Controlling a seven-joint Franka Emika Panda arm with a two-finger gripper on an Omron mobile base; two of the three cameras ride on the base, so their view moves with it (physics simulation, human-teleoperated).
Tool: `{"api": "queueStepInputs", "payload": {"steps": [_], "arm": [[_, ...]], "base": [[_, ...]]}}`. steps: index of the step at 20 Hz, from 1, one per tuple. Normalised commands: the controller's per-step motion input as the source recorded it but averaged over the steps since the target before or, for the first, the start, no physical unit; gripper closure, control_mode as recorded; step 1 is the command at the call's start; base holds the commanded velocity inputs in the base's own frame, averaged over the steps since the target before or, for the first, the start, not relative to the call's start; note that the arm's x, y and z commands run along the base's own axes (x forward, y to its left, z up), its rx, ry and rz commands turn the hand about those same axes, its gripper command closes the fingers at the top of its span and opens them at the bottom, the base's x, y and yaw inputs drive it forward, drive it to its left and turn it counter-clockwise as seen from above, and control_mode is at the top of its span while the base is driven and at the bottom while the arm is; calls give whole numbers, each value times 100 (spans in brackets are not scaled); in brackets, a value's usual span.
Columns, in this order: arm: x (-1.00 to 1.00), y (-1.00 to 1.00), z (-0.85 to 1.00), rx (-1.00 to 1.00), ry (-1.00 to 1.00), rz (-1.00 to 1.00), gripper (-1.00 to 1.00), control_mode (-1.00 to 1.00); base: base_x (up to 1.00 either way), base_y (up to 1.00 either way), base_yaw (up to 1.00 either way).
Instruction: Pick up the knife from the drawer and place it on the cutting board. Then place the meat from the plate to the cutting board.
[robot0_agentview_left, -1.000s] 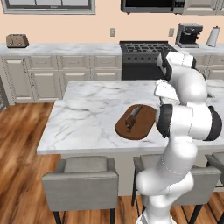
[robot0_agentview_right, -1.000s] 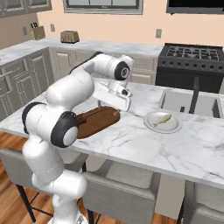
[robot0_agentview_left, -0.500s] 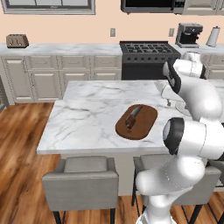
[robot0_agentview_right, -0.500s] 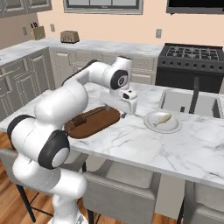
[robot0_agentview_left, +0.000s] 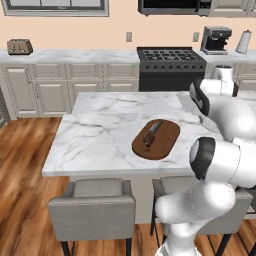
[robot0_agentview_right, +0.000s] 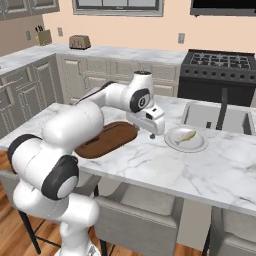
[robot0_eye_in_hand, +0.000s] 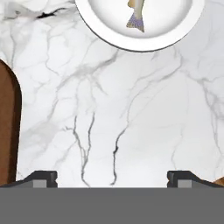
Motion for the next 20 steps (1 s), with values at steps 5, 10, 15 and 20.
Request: {"api": "queueStepInputs", "payload": {"steps": [5, 10, 15, 20], "arm": [[43, -61, -10, -6, 0, -16, -100, -100], [34, -55, -5, -4, 0, -5, -100, -100], [41, -49, -4, 0, 0, 0, -100, -100], [27, -33, -19, 0, -1, 0, -100, -100]], "base": [[0, 0, 0], [0, 0, 0], [0, 0, 0], [0, 0, 0]]}}
